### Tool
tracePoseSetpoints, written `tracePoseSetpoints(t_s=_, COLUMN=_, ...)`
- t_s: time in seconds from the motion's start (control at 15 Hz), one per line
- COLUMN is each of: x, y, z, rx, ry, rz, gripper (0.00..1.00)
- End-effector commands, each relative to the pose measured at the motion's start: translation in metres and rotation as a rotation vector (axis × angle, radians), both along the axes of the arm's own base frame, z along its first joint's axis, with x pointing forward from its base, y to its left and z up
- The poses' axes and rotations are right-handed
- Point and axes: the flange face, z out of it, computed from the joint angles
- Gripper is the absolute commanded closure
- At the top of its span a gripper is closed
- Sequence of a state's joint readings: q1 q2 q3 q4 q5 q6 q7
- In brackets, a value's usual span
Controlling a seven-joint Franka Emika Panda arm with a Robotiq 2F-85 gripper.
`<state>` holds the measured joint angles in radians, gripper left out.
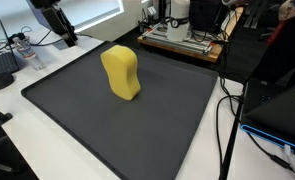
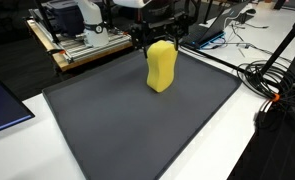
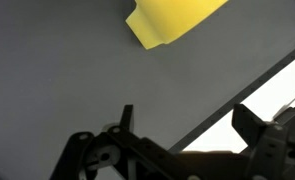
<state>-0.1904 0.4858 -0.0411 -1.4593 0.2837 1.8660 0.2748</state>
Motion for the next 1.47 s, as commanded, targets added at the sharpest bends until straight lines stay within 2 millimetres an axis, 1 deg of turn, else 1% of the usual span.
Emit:
tracePoseSetpoints(t_s=0.0, x=-0.052, y=-0.017, z=-0.005, rx=0.072, ry=-0.003, rz=-0.069, gripper=0.0)
tracePoseSetpoints(t_s=0.27, x=-0.101, y=-0.029, z=-0.024, rx=0.189, ry=-0.006, rz=-0.136, gripper=0.0)
tracePoseSetpoints(t_s=0.6, x=-0.168, y=-0.04, z=-0.049, rx=0.245, ry=-0.02, rz=-0.264, gripper=0.0)
tracePoseSetpoints(t_s=0.73, x=-0.199, y=-0.039, z=-0.057, rx=0.254, ry=-0.021, rz=-0.309, gripper=0.0)
tracePoseSetpoints(t_s=0.87, x=-0.229, y=-0.034, z=-0.06, rx=0.258, ry=-0.033, rz=-0.33, gripper=0.0)
tracePoseSetpoints(t_s=1.0, x=-0.254, y=-0.029, z=-0.056, rx=0.236, ry=-0.043, rz=-0.356, gripper=0.0)
tracePoseSetpoints(t_s=1.13, x=-0.278, y=-0.022, z=-0.043, rx=0.209, ry=-0.091, rz=-0.361, gripper=0.0)
tracePoseSetpoints(t_s=1.27, x=-0.293, y=-0.011, z=-0.024, rx=0.17, ry=-0.155, rz=-0.34, gripper=0.0)
tracePoseSetpoints(t_s=1.4, x=-0.302, y=0.005, z=0.005, rx=0.133, ry=-0.221, rz=-0.298, gripper=0.0)
